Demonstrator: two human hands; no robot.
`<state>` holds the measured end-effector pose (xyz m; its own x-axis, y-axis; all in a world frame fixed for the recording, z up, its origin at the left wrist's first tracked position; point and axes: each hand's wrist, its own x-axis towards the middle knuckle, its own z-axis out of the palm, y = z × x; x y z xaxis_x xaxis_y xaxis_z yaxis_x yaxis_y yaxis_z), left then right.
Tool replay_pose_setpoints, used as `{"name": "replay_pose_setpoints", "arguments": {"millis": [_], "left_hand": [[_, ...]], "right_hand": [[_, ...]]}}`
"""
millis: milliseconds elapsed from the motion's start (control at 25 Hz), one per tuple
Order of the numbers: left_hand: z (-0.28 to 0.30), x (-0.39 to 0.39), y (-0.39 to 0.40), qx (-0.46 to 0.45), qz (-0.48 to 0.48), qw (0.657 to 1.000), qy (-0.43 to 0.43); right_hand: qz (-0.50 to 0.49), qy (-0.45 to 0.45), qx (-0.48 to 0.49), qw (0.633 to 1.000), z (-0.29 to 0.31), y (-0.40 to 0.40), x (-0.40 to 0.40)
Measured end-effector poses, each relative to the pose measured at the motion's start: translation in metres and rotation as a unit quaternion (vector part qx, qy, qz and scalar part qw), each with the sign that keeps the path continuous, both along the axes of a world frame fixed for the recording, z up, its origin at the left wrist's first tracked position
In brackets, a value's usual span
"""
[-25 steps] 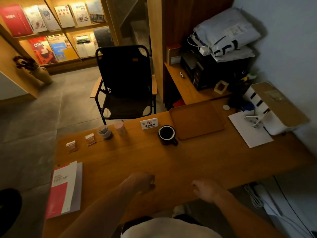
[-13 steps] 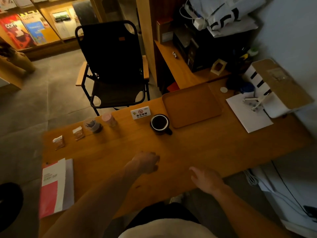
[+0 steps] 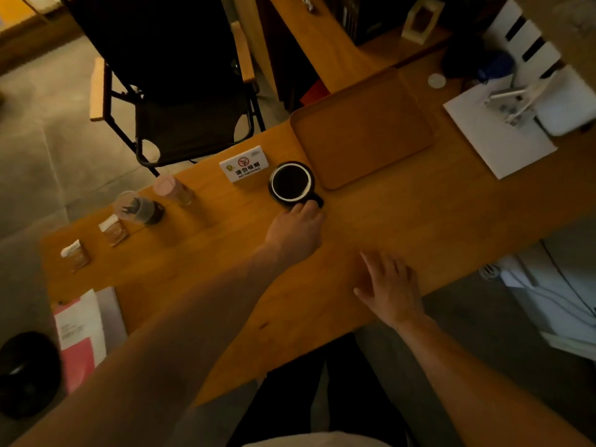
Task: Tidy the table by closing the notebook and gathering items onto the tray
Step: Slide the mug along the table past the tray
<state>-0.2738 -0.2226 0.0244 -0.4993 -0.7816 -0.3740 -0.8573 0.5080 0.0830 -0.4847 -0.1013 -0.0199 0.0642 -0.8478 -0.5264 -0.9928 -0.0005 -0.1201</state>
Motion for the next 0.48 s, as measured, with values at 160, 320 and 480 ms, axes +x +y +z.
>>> {"name": "replay_pose_setpoints", "arguments": {"millis": [160,320,480], "left_hand": [[-0.011,-0.013,-0.016,-0.049,-0.017,0.998,-0.025],[-0.023,-0.025,-0.021,-0.081,-0.050,0.994,-0.050],[-0.022,-0.045,-0.027,-0.067,-0.033,0.989,-0.128]], "right_hand": [[-0.004,0.009,-0.042,0.999,-0.024,0.003,0.000],[-0.035,0.004,-0.071,0.997,-0.044,0.002,0.006],[-0.048,-0.015,-0.100,0.994,-0.057,0.008,0.006]]}}
